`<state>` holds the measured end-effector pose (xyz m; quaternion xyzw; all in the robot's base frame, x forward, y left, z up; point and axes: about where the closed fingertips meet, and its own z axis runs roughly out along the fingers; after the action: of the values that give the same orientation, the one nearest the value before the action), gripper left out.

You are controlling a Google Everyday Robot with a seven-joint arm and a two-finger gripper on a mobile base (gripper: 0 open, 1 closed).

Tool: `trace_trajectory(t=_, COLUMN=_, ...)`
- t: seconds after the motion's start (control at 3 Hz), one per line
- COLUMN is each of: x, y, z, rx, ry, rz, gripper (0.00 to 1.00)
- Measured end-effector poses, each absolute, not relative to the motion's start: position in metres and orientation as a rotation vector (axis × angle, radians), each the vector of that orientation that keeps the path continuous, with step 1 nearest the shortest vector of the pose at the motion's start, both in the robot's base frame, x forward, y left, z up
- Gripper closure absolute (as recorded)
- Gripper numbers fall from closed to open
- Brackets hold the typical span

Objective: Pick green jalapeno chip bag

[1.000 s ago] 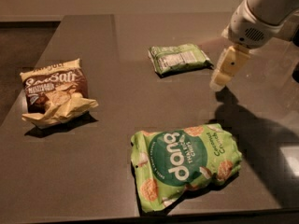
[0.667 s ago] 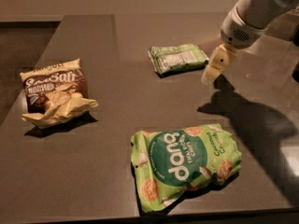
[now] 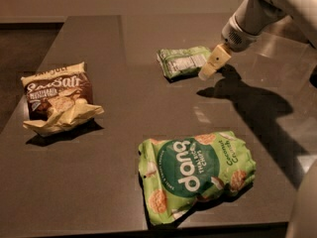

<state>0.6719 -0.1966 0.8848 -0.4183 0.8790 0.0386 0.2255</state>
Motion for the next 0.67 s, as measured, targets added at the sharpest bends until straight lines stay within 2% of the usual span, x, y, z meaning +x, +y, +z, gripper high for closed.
trace_trajectory(t=0.33, x=0.694, y=-0.193, z=0.878, rx=-1.059, ry=2.445, rz=0.097, gripper=0.0)
trace_trajectory(t=0.67, x=0.708, y=-0.188, z=0.868, rx=-1.011, ry=2.463, rz=0.11, gripper=0.12)
